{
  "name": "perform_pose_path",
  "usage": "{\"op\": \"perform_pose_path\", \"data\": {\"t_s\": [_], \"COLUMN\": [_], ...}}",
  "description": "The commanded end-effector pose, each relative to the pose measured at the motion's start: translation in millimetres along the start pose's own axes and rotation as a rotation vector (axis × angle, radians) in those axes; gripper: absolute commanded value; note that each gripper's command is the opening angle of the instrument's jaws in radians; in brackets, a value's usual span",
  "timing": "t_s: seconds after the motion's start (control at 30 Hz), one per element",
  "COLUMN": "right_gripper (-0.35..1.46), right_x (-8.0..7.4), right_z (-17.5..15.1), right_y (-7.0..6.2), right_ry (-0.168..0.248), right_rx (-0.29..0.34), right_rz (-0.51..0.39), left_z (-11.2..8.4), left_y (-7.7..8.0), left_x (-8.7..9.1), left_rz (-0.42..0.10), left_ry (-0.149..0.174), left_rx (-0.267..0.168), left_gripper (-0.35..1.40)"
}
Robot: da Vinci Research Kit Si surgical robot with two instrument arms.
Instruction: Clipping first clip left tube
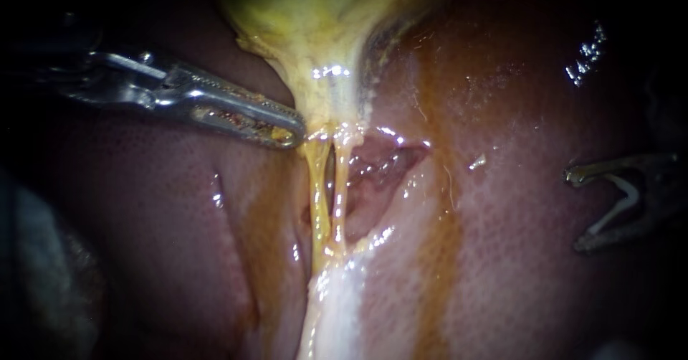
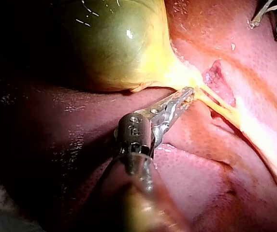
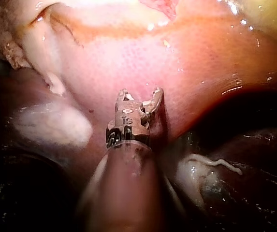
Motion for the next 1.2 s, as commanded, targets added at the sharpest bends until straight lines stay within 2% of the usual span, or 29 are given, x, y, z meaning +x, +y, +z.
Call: {"op": "perform_pose_path", "data": {"t_s": [0.03, 0.2, 0.47, 0.63, 0.7, 0.87, 1.07, 1.2], "right_gripper": [0.5, 0.5, 0.5, 0.5, 0.5, 0.49, 0.48, 0.48], "right_x": [0.0, 0.0, -0.2, -0.1, 0.3, 2.5, 6.8, 9.9], "right_z": [0.0, -0.1, -0.4, -0.8, -1.3, -2.8, -2.2, -0.5], "right_y": [0.0, 0.0, -0.2, -0.2, -0.1, -0.2, -0.7, -0.9], "right_ry": [0.0, 0.0, 0.001, -0.002, 0.013, 0.115, 0.253, 0.338], "right_rx": [0.0, 0.0, 0.002, 0.004, 0.012, 0.046, 0.097, 0.141], "right_rz": [0.0, 0.0, -0.001, -0.001, 0.004, 0.029, 0.079, 0.152], "left_z": [-0.1, -1.9, -6.6, -7.4, -7.2, -7.1, -7.1, -7.1], "left_y": [0.0, 0.2, 0.1, 0.1, 0.1, 0.3, 0.4, 0.4], "left_x": [0.0, 0.5, 2.1, 2.1, 2.2, 2.2, 2.2, 2.2], "left_rz": [0.0, -0.002, -0.013, -0.015, -0.015, -0.016, -0.016, -0.016], "left_ry": [0.0, -0.005, 0.012, 0.014, 0.015, 0.015, 0.015, 0.015], "left_rx": [-0.001, -0.017, 0.017, 0.023, 0.024, 0.026, 0.026, 0.026], "left_gripper": [-0.35, -0.35, -0.35, -0.35, -0.35, -0.35, -0.35, -0.35]}}
